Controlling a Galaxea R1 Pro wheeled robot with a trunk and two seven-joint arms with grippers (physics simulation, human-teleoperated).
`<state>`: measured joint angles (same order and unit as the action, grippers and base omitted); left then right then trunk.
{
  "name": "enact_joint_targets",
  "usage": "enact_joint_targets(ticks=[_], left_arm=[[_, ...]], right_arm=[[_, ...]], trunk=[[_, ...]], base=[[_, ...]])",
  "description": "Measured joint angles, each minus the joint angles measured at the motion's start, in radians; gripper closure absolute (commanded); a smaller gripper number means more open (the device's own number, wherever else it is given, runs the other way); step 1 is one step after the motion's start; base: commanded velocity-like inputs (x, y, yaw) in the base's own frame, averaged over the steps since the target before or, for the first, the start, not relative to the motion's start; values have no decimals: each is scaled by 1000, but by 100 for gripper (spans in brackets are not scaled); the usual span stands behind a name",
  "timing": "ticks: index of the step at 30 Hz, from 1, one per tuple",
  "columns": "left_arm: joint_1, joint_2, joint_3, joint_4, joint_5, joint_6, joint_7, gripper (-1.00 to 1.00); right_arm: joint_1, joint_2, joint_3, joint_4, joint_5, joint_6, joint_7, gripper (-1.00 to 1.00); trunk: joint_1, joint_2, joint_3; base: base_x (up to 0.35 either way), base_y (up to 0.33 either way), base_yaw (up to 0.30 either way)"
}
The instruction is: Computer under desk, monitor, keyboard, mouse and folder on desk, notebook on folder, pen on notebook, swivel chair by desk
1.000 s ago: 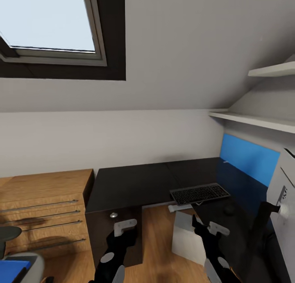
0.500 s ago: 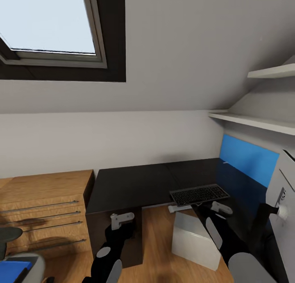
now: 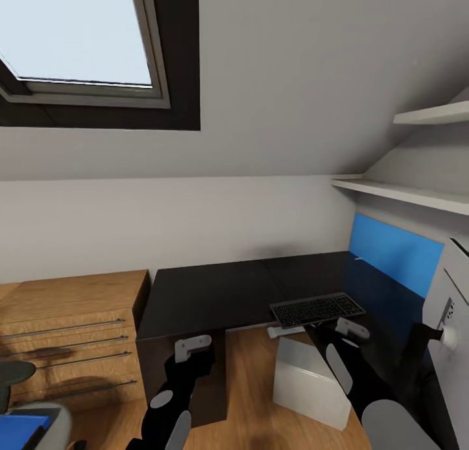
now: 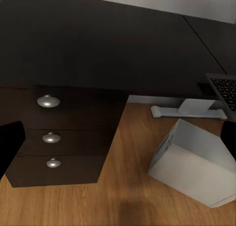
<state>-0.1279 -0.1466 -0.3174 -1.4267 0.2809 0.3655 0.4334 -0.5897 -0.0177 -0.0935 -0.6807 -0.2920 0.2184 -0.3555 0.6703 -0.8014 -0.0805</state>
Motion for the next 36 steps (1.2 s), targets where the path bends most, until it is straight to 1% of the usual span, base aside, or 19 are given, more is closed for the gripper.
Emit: enact_joint_targets(ticks=[8, 12, 36], left_arm=[[0, 0, 0, -2, 0, 0, 0, -100], [0, 1, 0, -7, 0, 0, 0, -100], [0, 1, 2, -9, 0, 1, 0, -100]], right_arm=[[1, 3, 0, -20, -1, 0, -2, -100], [1, 3, -1, -22, -1, 0, -2, -100], [1, 0, -1, -25, 0, 0, -3, -100]], trunk=[[0, 0, 0], [0, 0, -4], [0, 0, -41]], base=[[0, 0, 0], [0, 0, 0], [0, 0, 0]])
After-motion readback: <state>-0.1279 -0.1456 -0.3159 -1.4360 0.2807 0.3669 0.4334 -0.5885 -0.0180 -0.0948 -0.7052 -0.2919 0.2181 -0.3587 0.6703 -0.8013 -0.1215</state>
